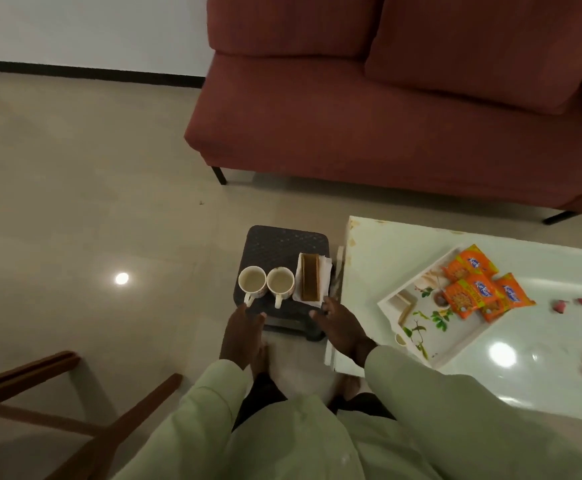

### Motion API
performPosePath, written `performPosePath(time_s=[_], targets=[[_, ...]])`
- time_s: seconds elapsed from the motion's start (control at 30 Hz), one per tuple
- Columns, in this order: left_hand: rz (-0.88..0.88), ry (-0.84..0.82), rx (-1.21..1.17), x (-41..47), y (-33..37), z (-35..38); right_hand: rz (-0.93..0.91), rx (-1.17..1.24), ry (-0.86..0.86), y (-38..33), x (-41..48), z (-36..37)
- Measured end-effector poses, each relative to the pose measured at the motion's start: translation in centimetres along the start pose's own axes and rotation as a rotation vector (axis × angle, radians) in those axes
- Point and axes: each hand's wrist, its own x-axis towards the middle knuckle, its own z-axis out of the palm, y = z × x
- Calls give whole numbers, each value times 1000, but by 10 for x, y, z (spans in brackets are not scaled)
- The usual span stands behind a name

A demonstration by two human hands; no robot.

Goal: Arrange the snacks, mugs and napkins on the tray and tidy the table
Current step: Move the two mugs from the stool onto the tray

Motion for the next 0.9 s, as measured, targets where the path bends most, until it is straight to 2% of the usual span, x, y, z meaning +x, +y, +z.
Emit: performPosePath(time_s=[0.07,0.2,0.3,0.43,0.57,0.7,0.8,0.9], targets=[[-7,-84,-52,19,-6,-14,78,175,50,-13,14,16],[-270,-211,-282,63,-9,-35,292,593,129,-42,35,43],[-325,-285,-333,94,-18,-40,443,742,118,-51,55,65],[-373,-359,-344,132,-38,-35,538,800,80,-51,88,95],[-390,-415,-323,162,-65,-19,585,747,42,-44,121,118],[-314,-466,-276,182,-94,1,599,672,24,-28,151,139],[-219,-499,-279,197,-106,11,601,701,55,-13,165,152],[-196,-530,-293,208,-113,18,596,736,74,-1,171,158]])
